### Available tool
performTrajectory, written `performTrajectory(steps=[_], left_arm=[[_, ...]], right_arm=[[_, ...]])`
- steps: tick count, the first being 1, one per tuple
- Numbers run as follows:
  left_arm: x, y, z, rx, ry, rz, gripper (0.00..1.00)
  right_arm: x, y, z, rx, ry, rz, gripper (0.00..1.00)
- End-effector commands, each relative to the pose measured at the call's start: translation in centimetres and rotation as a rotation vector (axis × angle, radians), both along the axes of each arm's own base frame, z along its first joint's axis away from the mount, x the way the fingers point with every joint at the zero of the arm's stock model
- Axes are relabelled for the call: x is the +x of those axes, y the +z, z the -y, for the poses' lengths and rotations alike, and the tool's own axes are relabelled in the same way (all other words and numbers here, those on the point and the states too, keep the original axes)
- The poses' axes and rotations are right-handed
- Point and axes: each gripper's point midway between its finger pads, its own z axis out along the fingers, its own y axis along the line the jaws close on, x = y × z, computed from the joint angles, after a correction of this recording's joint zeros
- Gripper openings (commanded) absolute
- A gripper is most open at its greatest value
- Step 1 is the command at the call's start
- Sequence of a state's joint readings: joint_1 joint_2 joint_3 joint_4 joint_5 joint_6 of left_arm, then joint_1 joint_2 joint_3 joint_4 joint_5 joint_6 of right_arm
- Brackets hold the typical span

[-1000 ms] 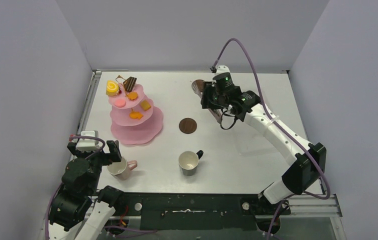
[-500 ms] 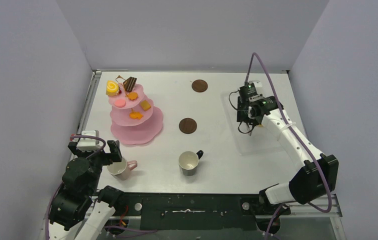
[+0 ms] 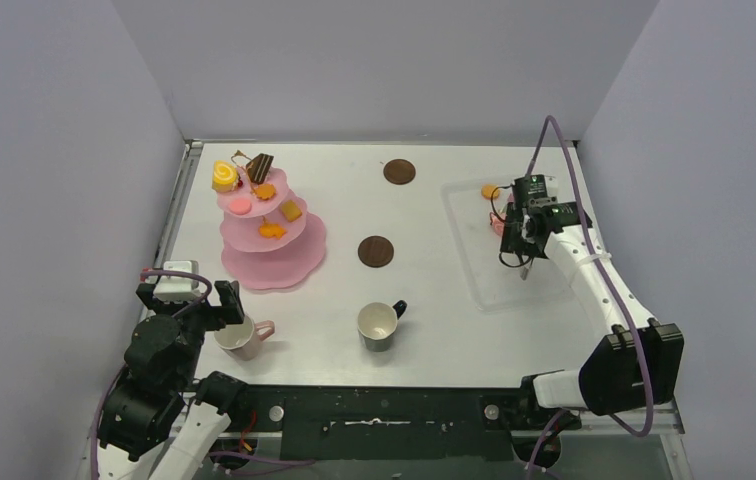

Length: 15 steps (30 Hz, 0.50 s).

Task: Serve the afternoon tea

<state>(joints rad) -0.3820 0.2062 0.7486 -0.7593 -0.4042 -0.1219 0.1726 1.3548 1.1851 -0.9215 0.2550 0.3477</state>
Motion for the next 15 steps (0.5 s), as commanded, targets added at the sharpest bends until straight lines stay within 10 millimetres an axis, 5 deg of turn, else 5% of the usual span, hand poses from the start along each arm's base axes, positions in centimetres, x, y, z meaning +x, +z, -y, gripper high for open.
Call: performTrajectory(steps=[1,15], left_arm=[[0.5,1.5,0.4,-0.015,-0.013,0.046,0.90],[0.6,1.5,0.5,-0.013,-0.018,0.048,0.89]], right_arm=[[1.1,-0.7,0.2,0.027,-0.011,0.031,0.51],[2.2,-4.2,1.0,0.081,-0.064,0.009,0.54]])
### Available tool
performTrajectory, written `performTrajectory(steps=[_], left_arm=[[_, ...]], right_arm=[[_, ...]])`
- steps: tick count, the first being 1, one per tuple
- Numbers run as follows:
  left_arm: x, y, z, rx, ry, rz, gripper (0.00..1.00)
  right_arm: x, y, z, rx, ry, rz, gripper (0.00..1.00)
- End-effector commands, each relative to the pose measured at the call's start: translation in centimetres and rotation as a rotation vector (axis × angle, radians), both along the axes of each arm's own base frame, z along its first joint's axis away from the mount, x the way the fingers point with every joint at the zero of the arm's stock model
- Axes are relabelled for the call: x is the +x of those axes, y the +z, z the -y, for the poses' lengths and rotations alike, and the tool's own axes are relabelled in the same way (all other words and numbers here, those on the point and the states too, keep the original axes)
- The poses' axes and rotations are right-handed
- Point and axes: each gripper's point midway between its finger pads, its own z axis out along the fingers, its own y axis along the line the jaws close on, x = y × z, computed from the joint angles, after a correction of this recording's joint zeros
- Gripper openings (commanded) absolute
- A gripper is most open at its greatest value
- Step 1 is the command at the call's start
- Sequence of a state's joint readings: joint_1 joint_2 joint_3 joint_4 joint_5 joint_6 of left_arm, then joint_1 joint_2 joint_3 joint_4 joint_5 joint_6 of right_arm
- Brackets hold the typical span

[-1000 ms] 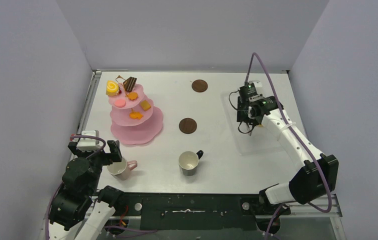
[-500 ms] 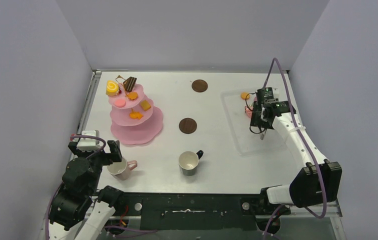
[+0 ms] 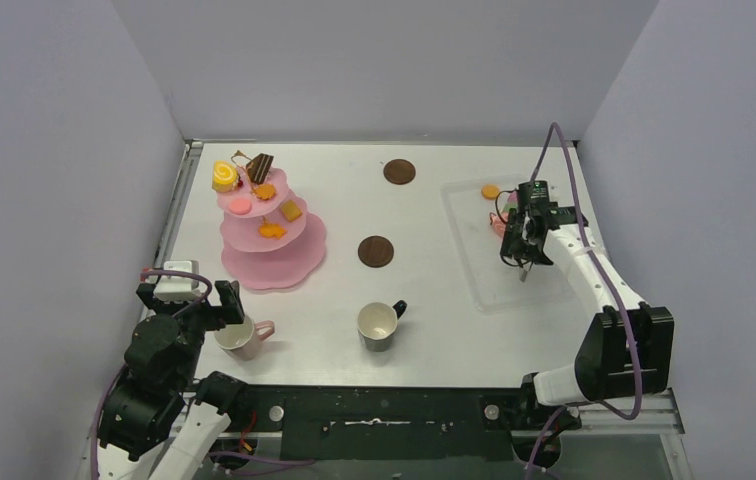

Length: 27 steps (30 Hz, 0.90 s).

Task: Serve the afternoon tea

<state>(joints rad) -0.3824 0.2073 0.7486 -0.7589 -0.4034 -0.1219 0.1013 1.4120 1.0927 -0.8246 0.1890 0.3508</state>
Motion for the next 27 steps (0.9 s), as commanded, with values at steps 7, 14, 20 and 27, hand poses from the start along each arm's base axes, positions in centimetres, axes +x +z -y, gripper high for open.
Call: performTrajectory(steps=[7,14,20,27], left_arm=[[0.6,1.6,0.5,-0.014,-0.020,0.048,0.90],[0.5,1.5,0.1,-0.005,0.000,0.047,0.90],[0.9,1.0,0.3,0.009,-0.003,0.010,0.90],[1.1,0.8,0.5,0.013,-0.009,-0.005,0.89]], right_arm=[[2.2,-0.5,0.3,0.032,-0.031,0.071,0.49],[1.6,1.4,0.0,0.033,-0.052,0.106,0.45],[0.6,3.2,-2.2,0.064,-0.027,0.155,0.43],[-0.4,5.5,-5.0,0.100,0.026,0.219,0.42]])
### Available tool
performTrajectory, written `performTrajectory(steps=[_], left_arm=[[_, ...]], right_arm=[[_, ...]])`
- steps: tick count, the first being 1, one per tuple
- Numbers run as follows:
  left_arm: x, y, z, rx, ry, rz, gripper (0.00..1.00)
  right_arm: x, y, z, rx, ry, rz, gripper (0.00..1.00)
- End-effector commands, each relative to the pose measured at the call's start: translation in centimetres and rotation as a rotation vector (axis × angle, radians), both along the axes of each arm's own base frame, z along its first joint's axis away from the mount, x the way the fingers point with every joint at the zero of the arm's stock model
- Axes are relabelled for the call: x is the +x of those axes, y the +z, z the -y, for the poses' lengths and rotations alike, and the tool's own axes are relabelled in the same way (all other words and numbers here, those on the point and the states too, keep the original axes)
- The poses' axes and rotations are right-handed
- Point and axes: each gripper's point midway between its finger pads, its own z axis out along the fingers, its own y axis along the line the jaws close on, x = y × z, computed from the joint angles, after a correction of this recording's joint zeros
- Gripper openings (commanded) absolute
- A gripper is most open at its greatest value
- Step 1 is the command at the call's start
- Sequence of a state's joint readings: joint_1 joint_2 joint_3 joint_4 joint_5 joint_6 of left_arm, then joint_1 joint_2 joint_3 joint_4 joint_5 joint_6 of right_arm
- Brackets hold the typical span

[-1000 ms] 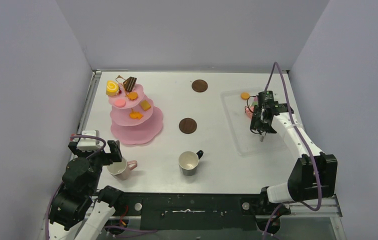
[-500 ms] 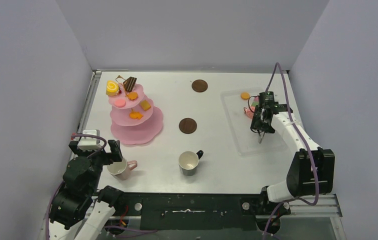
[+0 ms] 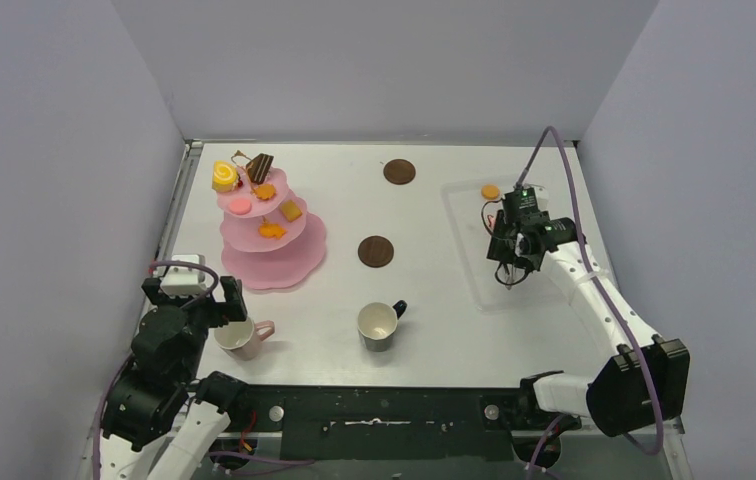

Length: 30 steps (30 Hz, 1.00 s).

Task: Serve the afternoon tea

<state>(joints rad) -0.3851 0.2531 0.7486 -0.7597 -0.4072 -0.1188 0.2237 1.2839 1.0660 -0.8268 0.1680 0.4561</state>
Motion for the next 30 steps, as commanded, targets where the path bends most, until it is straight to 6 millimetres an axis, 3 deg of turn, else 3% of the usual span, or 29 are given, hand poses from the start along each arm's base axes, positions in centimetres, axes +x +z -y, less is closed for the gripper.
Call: performTrajectory(steps=[1,6,15,23,30], left_arm=[[0.5,1.5,0.3,-0.009,-0.010,0.039,0.89],[0.6,1.4,0.5,-0.010,-0.017,0.036,0.89],[0.5,1.7,0.4,-0.013,-0.013,0.048,0.89],[0.2,1.8,0.1,-0.021,-0.005,0.062,0.89],[-0.1,2.2,-0.2,-0.027,0.007,0.082,0.89]], right_arm=[[0.6,3.3,-1.1,0.029,-0.015,0.111,0.42],[0.5,4.6,-2.8,0.060,0.009,0.148,0.42],[0.8,7.0,-7.6,0.077,0.098,0.211,0.41],[2.2,10.0,-14.3,0.146,0.252,0.324,0.41],[3.8,12.1,-21.5,0.251,0.417,0.408,0.42]])
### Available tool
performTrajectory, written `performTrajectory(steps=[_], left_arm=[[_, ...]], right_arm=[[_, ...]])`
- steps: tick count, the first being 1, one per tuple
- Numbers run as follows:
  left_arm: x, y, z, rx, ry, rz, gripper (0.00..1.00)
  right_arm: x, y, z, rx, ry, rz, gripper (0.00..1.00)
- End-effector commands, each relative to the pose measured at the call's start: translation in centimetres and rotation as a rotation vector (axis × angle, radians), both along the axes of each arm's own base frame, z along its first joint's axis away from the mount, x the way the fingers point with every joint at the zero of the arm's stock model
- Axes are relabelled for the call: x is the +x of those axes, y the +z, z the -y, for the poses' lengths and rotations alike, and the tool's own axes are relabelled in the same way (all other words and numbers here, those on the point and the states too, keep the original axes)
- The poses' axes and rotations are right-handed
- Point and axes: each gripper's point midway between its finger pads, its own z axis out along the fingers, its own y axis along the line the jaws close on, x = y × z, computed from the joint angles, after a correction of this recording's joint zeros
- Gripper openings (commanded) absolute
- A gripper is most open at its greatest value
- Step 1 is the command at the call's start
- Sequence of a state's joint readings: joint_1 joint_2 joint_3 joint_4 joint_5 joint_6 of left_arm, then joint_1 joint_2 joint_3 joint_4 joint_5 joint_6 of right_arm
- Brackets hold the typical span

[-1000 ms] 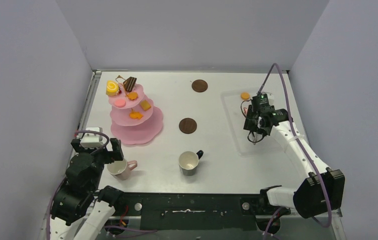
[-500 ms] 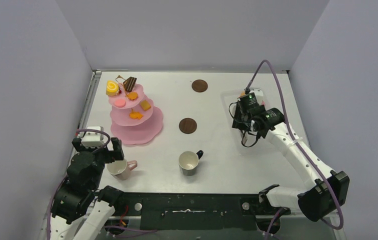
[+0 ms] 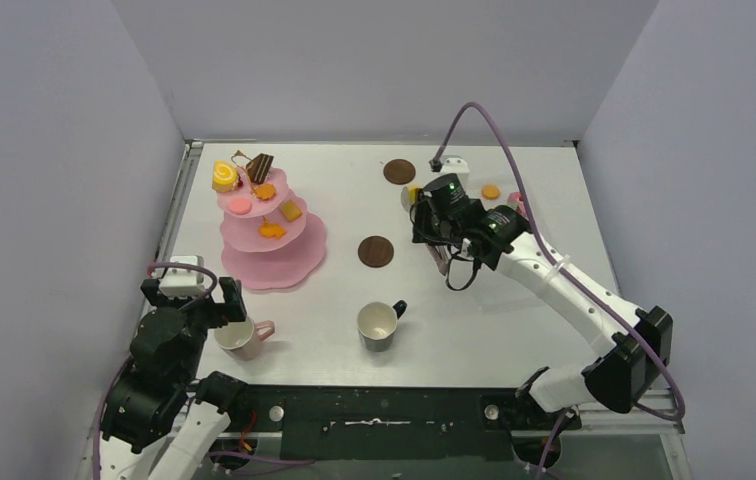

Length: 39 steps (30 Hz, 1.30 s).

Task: Serve the afternoon tea

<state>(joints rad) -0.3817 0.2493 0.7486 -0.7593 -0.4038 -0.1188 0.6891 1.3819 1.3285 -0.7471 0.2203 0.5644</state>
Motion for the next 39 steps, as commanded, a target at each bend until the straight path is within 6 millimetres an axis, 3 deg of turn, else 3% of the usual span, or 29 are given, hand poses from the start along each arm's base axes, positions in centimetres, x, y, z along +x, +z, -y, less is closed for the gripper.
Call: performTrajectory(steps=[1,12,23,31,39], left_arm=[[-0.1,2.1,-0.3,-0.025,0.011,0.080,0.89],[-0.4,2.5,-1.0,-0.030,0.048,0.098,0.89],[-0.8,2.7,-2.0,-0.032,0.098,0.108,0.89],[-1.2,3.0,-2.6,-0.044,0.130,0.120,0.89],[-1.3,3.1,-2.6,-0.046,0.127,0.124,0.89]], right_arm=[[2.5,4.6,-5.5,0.145,0.096,0.164,0.42],[3.1,5.5,-15.2,0.276,0.279,0.194,0.42],[-0.4,3.9,-23.1,0.366,0.413,0.130,0.42],[-4.0,3.6,-27.8,0.425,0.515,0.089,0.42],[-4.3,3.3,-31.0,0.431,0.551,0.086,0.43]])
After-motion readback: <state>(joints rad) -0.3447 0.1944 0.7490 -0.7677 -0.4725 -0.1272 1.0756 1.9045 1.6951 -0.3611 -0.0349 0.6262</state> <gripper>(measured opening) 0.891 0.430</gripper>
